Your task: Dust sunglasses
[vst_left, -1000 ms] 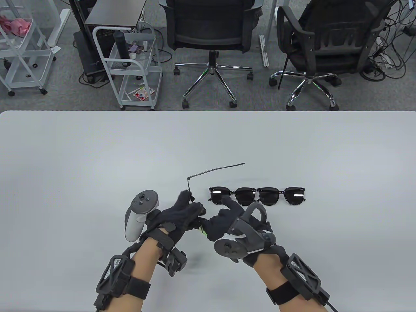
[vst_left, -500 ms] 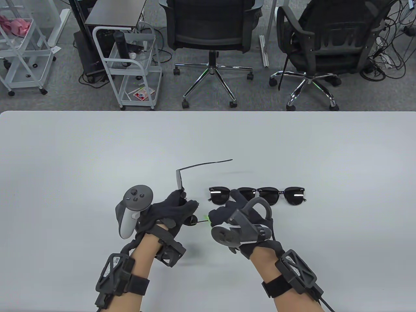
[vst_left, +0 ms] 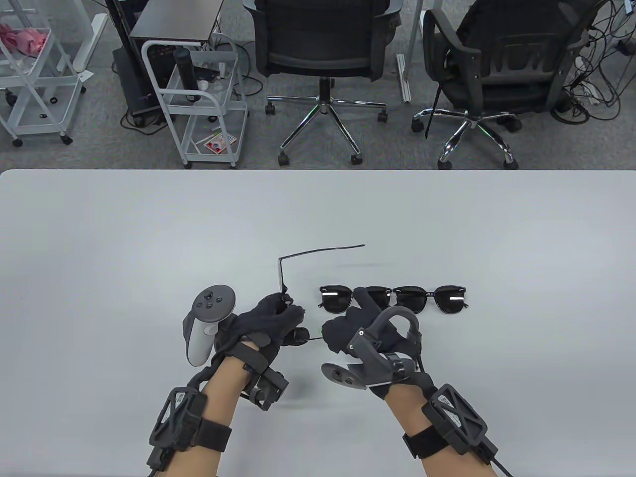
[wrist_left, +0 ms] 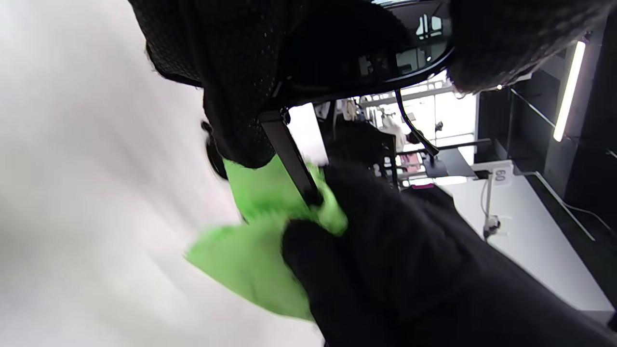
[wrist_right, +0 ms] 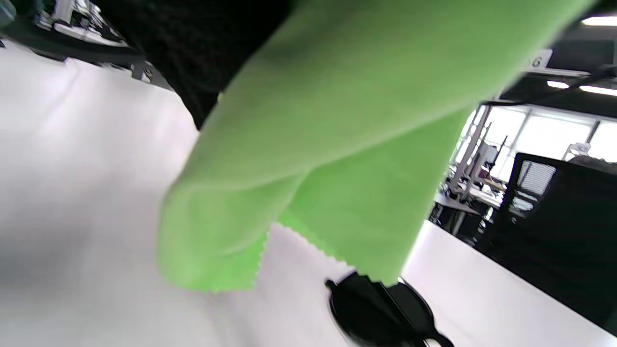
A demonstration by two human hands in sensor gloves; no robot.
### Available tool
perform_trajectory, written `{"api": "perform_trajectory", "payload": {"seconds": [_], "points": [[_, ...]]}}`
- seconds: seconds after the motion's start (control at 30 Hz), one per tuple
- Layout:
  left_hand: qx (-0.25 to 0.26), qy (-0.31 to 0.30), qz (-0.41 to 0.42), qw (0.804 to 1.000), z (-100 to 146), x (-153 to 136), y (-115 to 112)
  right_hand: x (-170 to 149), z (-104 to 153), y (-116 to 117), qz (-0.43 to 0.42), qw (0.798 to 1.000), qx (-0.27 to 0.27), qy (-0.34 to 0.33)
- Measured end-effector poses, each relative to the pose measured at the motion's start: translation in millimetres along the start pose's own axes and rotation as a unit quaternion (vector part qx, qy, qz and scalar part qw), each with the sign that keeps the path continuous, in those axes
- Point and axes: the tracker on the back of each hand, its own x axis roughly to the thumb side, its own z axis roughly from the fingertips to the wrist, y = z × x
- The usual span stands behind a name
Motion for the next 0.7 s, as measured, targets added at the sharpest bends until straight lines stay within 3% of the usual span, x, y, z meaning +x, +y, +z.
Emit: {"api": "perform_trajectory", "payload": {"seconds": [0.13, 0.23, 0.3, 0.57, 0.7], "points": [[0.000, -0.012, -0.008, 1.000, 1, 5, -7, 7, -2, -4, 0.032, 0.999, -0.012, -0.007], [0.010, -0.010, -0.011, 1.000, 2, 6, -6, -2, 0, 1, -0.046, 0.999, -0.021, 0.018], [0.022, -0.012, -0.031, 0.999, 2, 8, -4, -7, 1, 4, -0.044, 0.998, -0.020, 0.027], [0.057, -0.007, -0.041, 0.998, 7, 6, 17, -33, 9, 15, -0.050, 0.996, 0.013, 0.077], [0.079, -0.004, -0.071, 0.994, 9, 6, 27, -50, 19, 29, -0.046, 0.992, 0.055, 0.105]]}}
